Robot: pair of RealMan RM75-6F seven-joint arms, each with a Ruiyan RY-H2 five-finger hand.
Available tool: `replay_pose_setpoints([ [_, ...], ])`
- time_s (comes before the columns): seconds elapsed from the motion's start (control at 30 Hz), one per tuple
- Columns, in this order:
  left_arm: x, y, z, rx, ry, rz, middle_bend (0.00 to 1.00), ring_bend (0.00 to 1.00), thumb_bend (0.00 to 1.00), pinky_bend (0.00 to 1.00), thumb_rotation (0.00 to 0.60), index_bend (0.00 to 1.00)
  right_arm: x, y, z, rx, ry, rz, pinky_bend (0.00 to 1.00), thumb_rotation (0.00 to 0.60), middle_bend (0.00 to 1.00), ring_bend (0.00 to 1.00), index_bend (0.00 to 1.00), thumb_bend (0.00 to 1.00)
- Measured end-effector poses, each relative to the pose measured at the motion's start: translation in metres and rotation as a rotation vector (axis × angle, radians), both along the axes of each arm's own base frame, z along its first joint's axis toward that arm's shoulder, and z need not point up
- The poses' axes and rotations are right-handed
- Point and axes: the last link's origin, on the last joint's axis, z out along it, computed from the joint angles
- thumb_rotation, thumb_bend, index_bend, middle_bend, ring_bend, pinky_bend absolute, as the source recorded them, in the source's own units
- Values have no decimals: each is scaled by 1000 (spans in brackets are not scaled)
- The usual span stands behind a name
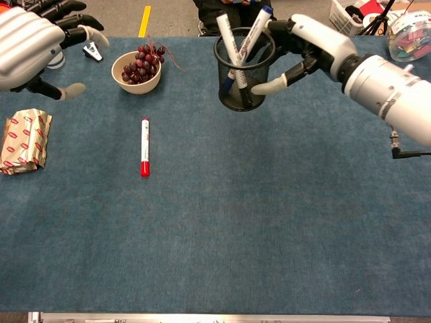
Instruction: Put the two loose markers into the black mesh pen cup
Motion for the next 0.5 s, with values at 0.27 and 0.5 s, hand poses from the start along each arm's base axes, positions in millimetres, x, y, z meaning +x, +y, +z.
replay_pose_setpoints([
  [0.27,-20,0,-5,-103,11,45,157,6,270,0,600,329,-28,9,39,-61,6,-15,309,600,489,379,557,360],
  [0.5,-37,0,-19,-206,23,14,170,6,270,0,600,360,-54,22,59,-83,27,-45,309,600,489,379,557,359],
])
